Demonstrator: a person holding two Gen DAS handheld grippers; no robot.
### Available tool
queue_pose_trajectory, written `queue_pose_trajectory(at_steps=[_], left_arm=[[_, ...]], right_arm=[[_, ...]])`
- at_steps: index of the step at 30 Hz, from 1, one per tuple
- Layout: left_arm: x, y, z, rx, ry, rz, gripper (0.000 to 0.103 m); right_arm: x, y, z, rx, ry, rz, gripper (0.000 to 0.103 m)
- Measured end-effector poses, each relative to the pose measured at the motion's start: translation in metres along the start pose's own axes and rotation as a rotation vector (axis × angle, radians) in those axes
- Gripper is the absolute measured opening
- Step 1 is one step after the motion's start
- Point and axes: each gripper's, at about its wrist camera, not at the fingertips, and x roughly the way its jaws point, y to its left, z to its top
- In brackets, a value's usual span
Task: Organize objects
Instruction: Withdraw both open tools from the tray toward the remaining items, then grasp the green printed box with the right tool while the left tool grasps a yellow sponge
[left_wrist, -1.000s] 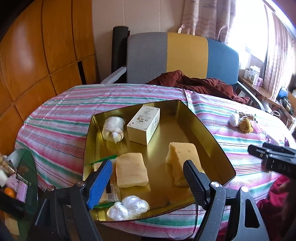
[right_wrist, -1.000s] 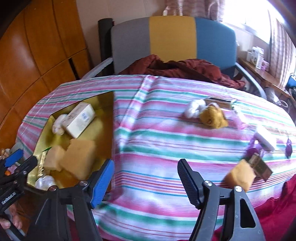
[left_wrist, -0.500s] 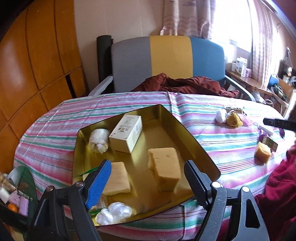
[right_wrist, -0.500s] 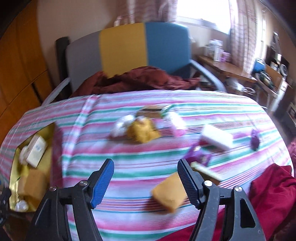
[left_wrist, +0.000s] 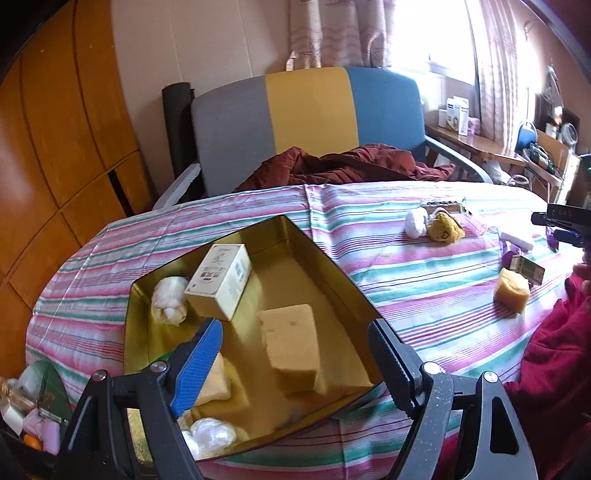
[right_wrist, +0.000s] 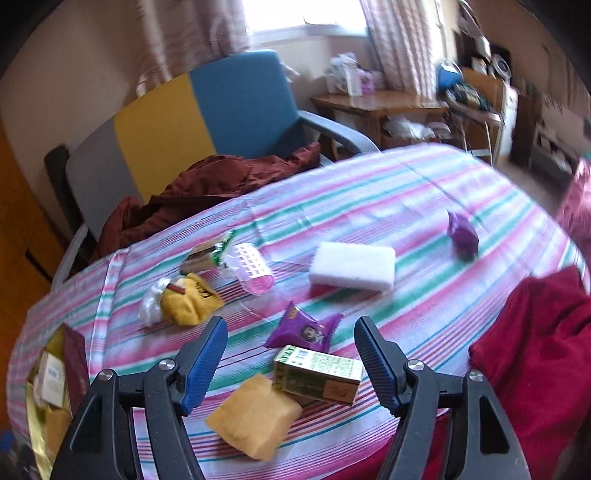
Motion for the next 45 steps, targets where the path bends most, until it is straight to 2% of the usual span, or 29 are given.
queue_pose_trajectory(at_steps=[4,13,19,24,28,33,37,39,40,41,43,45], left_arm=[[0.006,-0.015,0.005,0.025,0.010,-0.035,0.082],[0.029,-0.080,0.026,0.142,0.037,-0.215,0.082],[0.051,-0.136,0.036,0.217,0.073,-0.388,0.082],[0.064,-0.190,0.042,0.312,0.090,-0.487,0.082],[0.073,-0.226,0.043,0.378,0.107,-0.558,0.091],[0.088,-0.262,0.040,0.457,0.106,-0.558,0.091],[0.110,-0.272,0.042,0.447,0.142,-0.559,0.091],[0.119,-0.271,0.041,0.431,0.161,-0.576,0.085],[0.123,-0.271,0.041,0.426,0.184,-0.586,0.071],[0.127,-0.270,0.040,0.414,0.220,-0.627,0.062],[0.125,-0.262,0.038,0.387,0.225,-0.664,0.056],[0.119,-0.254,0.033,0.392,0.200,-0.640,0.056]], right_arm=[[-0.001,-0.022,0.003,0.126,-0.007,0.059,0.072],[0.000,-0.055,0.003,0.330,-0.013,0.167,0.072],[0.004,-0.053,0.002,0.325,0.010,0.188,0.073],[0.007,-0.052,0.001,0.325,0.030,0.199,0.072],[0.012,-0.051,0.001,0.324,0.054,0.205,0.072],[0.016,-0.049,0.001,0.312,0.077,0.188,0.072],[0.021,-0.050,0.001,0.319,0.096,0.162,0.073],[0.024,-0.051,0.001,0.317,0.111,0.138,0.073],[0.026,-0.050,0.001,0.313,0.121,0.118,0.073],[0.028,-0.049,0.001,0.308,0.130,0.101,0.073],[0.034,-0.048,0.001,0.292,0.154,0.057,0.073],[0.040,-0.046,0.000,0.279,0.179,0.012,0.073]])
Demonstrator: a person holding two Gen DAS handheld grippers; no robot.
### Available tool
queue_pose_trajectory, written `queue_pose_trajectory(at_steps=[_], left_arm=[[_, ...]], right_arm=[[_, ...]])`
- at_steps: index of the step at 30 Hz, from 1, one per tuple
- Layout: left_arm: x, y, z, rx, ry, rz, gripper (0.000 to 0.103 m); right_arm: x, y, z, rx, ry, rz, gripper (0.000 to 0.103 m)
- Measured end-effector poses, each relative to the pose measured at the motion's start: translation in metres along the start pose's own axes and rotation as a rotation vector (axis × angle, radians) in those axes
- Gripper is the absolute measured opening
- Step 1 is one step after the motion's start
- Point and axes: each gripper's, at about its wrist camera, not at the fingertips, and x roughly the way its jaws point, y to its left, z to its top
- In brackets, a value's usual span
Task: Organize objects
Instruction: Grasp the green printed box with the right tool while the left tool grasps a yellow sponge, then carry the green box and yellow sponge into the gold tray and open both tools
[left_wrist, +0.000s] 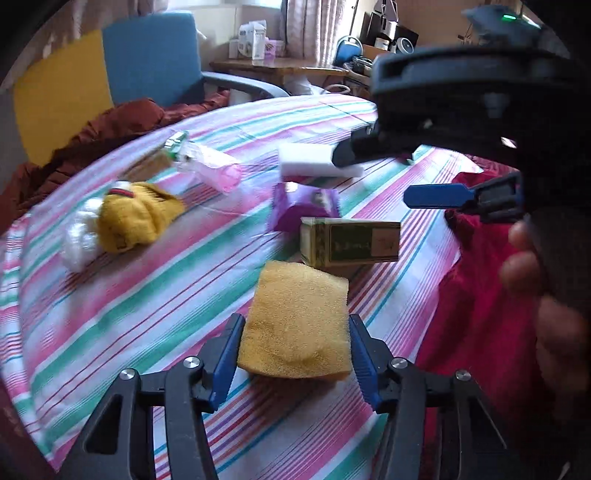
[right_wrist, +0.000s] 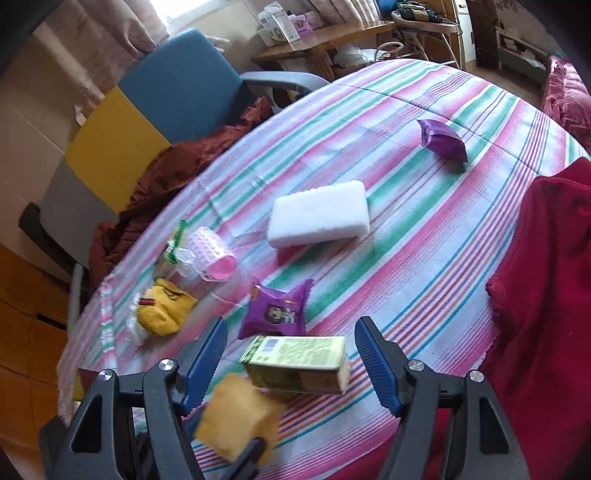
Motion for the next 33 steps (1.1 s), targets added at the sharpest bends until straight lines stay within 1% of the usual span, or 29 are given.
queue_pose_trajectory(at_steps=[2,4,6,7,9,10,12,15,17,18,19,20,22,23,24,25,27,33], left_arm=[[-0.008,0.005,-0.010,-0.016,-0.008,0.002,0.055],[-0.017,0.012,-0.019,-0.039,-0.018,0.022,0.055],[-0.023,0.017,-0.026,-0.052,-0.023,0.033,0.055],[-0.025,0.019,-0.029,-0.062,-0.025,0.039,0.055],[-0.030,0.024,-0.035,-0.092,-0.030,0.047,0.055],[-0.033,0.026,-0.039,-0.103,-0.031,0.049,0.055],[-0.036,0.026,-0.048,-0.112,-0.036,0.060,0.055],[-0.042,0.028,-0.056,-0.130,-0.046,0.066,0.055],[-0.045,0.028,-0.058,-0.138,-0.045,0.076,0.055],[-0.046,0.028,-0.059,-0.140,-0.047,0.078,0.055],[-0.046,0.028,-0.060,-0.144,-0.048,0.081,0.055],[-0.047,0.028,-0.061,-0.148,-0.049,0.086,0.055],[-0.049,0.029,-0.062,-0.154,-0.049,0.096,0.055],[-0.051,0.029,-0.064,-0.157,-0.051,0.101,0.055],[-0.052,0.030,-0.064,-0.159,-0.053,0.106,0.055],[-0.055,0.030,-0.066,-0.163,-0.057,0.110,0.055],[-0.066,0.032,-0.068,-0.174,-0.077,0.112,0.055],[-0.114,0.037,-0.076,-0.201,-0.167,0.143,0.055]], right_arm=[[0.009,0.003,-0.001,-0.020,0.035,-0.054,0.073],[0.019,0.007,-0.003,-0.050,0.081,-0.091,0.073],[0.026,0.013,-0.006,-0.081,0.116,-0.090,0.073],[0.030,0.017,-0.008,-0.102,0.134,-0.094,0.074],[0.040,0.026,-0.014,-0.163,0.173,-0.150,0.076],[0.043,0.029,-0.016,-0.182,0.183,-0.162,0.080],[0.047,0.035,-0.020,-0.222,0.191,-0.168,0.084],[0.050,0.036,-0.023,-0.230,0.209,-0.174,0.090],[0.054,0.034,-0.024,-0.222,0.233,-0.165,0.090],[0.055,0.034,-0.025,-0.223,0.240,-0.162,0.088],[0.055,0.035,-0.026,-0.232,0.240,-0.152,0.079],[0.053,0.037,-0.027,-0.243,0.234,-0.136,0.075],[0.050,0.041,-0.029,-0.267,0.217,-0.124,0.058],[0.049,0.042,-0.029,-0.276,0.209,-0.123,0.052],[0.048,0.044,-0.029,-0.285,0.200,-0.123,0.040],[0.045,0.044,-0.029,-0.290,0.188,-0.114,0.034],[0.039,0.049,-0.029,-0.294,0.164,-0.080,0.031],[0.023,0.065,-0.033,-0.372,0.084,-0.022,0.031]])
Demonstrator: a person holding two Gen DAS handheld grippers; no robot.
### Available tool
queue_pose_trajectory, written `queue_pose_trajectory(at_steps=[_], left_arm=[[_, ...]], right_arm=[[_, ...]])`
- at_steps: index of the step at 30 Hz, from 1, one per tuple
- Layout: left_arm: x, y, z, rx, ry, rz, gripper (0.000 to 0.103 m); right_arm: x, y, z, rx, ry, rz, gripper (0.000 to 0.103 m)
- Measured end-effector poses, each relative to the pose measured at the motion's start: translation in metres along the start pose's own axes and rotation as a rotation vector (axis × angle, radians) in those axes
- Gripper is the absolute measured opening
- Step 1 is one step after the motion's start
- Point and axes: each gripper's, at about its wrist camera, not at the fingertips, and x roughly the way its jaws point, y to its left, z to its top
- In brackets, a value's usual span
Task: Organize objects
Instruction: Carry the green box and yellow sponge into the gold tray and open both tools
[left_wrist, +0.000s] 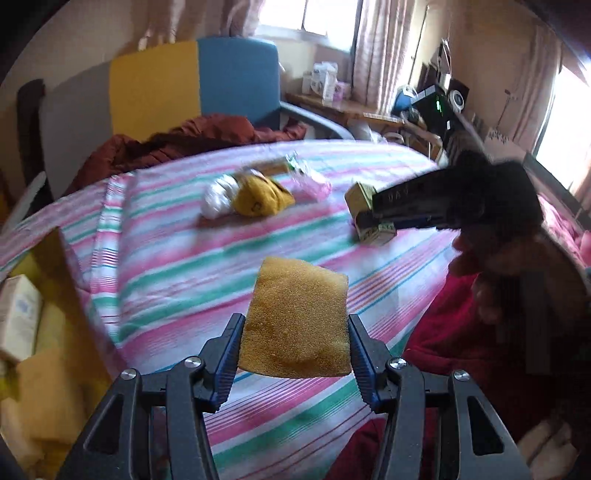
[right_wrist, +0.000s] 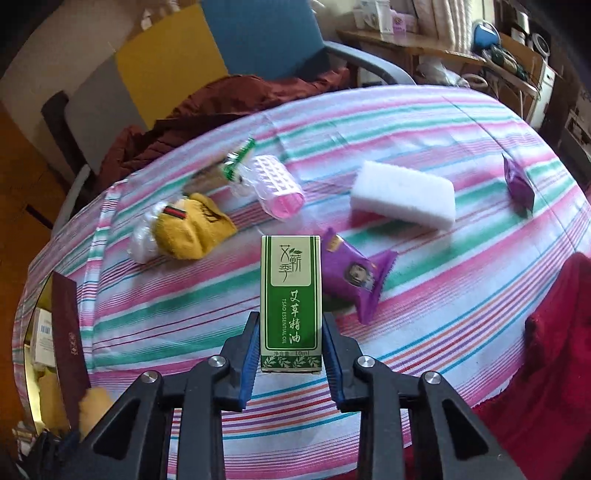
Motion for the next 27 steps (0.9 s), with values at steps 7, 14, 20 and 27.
queue_pose_trajectory(at_steps=[7,14,20,27], left_arm=[[-0.055,0.048,-0.009,-0.132,-0.077,0.066,0.055],[-0.102,0.123,-0.031,-0.325,-0.139,0.216,0.055],[-0.134,0.192,-0.055,-0.469,-0.176,0.392,0.056],[-0.149,0.243,-0.081,-0.564,-0.175,0.536,0.072]], right_arm=[[-0.019,0.037,-0.017,-0.089,-0.019,0.087,0.030],[-0.046,0.125,-0.033,-0.252,-0.029,0.247,0.030],[-0.044,0.221,-0.045,-0.405,0.008,0.366,0.031],[-0.038,0.299,-0.056,-0.477,-0.001,0.420,0.056]])
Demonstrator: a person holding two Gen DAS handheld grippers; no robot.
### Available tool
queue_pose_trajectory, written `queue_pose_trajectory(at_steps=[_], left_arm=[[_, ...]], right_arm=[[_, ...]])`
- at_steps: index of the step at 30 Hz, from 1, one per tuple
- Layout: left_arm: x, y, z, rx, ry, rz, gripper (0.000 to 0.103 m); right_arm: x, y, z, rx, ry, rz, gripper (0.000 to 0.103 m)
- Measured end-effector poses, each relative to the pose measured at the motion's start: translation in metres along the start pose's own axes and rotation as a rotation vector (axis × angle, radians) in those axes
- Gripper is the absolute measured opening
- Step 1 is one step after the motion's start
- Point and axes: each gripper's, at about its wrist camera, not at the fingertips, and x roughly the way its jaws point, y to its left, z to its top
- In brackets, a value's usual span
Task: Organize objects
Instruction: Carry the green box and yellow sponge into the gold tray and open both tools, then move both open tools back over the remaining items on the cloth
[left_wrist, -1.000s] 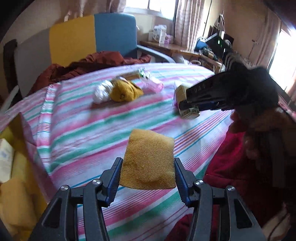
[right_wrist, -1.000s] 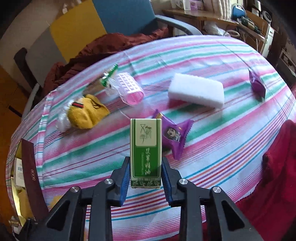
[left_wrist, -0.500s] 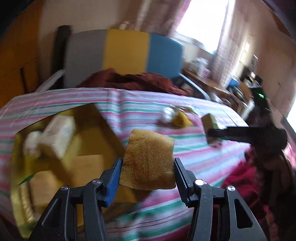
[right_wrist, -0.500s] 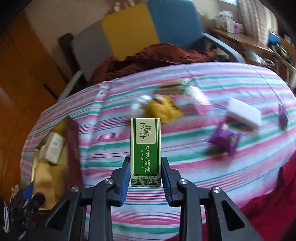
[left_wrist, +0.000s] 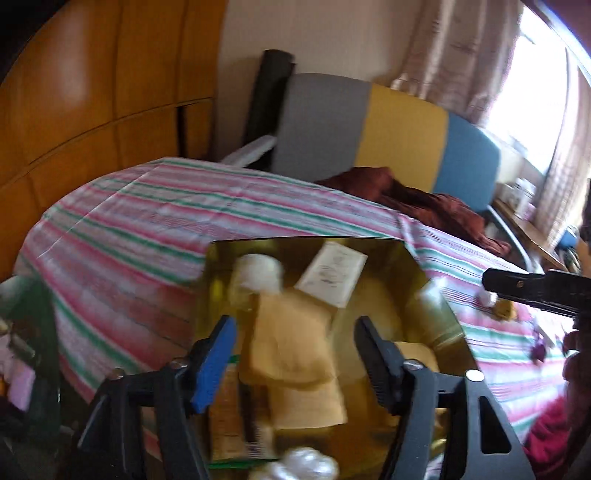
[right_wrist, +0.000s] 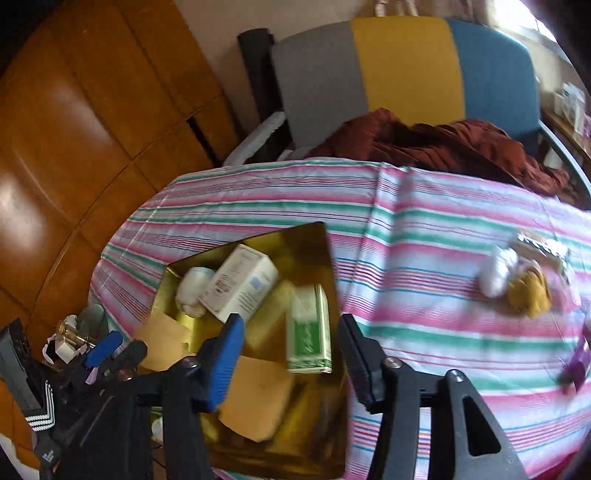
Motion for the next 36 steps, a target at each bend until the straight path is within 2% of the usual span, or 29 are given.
queue_pose_trajectory(at_steps=[5,9,16,27,36], left_arm=[[-0.008,0.007,-0.013,0.001,0.000,0.039,0.075],[-0.020,-0.004,-0.019,0.028,-0.023,0.070,0.078],[-0.046,-0.032,-0.018,0.129,-0.098,0.096,0.083],[-0.060,-0.064,-0.021,0.215,-0.117,0.075,0.084],[-0.060,-0.082,-0.027,0.262,-0.105,0.062,0.084]], right_arm=[[0.007,0.016,-0.012,-0.045,0.026,-0.007,0.060],[0.008,0.021,-0.030,-0.067,0.043,-0.046,0.063],[-0.007,0.019,-0.052,-0.104,0.007,-0.113,0.064],[-0.025,0.003,-0.061,-0.104,-0.035,-0.161,0.064],[-0.033,-0.025,-0.064,-0.050,-0.043,-0.189,0.064]])
